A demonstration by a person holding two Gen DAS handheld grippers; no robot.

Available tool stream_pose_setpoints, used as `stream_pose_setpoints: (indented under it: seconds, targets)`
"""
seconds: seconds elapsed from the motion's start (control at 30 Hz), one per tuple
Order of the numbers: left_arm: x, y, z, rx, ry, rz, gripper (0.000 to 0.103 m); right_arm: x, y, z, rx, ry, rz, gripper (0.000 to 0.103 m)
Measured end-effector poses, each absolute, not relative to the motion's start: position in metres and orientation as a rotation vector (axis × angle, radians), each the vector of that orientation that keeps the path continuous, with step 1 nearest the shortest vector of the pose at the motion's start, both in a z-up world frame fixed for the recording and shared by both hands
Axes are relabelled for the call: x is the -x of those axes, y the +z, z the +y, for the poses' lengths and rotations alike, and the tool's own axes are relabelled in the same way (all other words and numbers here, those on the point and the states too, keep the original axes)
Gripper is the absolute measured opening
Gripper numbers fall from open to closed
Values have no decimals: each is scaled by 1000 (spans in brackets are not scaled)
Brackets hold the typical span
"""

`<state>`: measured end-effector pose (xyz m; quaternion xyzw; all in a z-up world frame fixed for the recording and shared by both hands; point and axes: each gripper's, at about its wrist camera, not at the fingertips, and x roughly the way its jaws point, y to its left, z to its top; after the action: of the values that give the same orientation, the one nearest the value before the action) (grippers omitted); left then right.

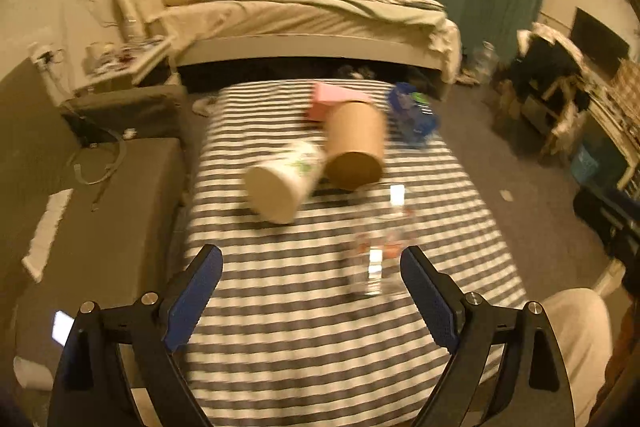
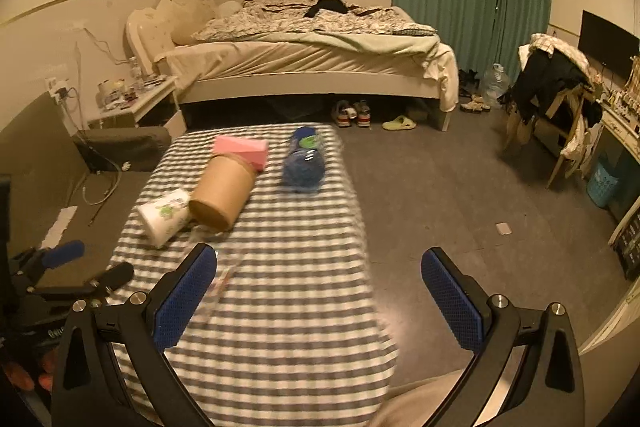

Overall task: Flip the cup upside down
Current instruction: 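Grasp the clear glass cup with the right gripper, then rotate the glass cup rim-down with the right gripper and lower it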

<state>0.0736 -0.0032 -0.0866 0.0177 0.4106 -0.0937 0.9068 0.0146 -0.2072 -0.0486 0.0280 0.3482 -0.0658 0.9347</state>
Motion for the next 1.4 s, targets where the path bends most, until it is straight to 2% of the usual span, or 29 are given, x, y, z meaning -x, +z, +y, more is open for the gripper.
stream_pose_setpoints:
  seconds: [0.33,0.67,0.77,0.83,0.93,1.4]
  targets:
    - [-77,-128,66,21,-37,856,93,-29,-129,-108,-2,-28,829,103]
    - [-98,-165,92,20,12,905,93,-79,-183,-88,-55,-72,915,102]
    - [-103,-171,98,24,19,917,93,-89,-194,-88,-71,-86,937,91]
    - [-106,-176,101,33,20,932,93,-96,-201,-88,-73,-85,956,77]
    - [-109,-180,104,55,14,953,93,-99,-205,-92,-98,-63,978,63]
    - [-95,-169,95,30,-3,916,93,-75,-148,-106,-77,12,963,61]
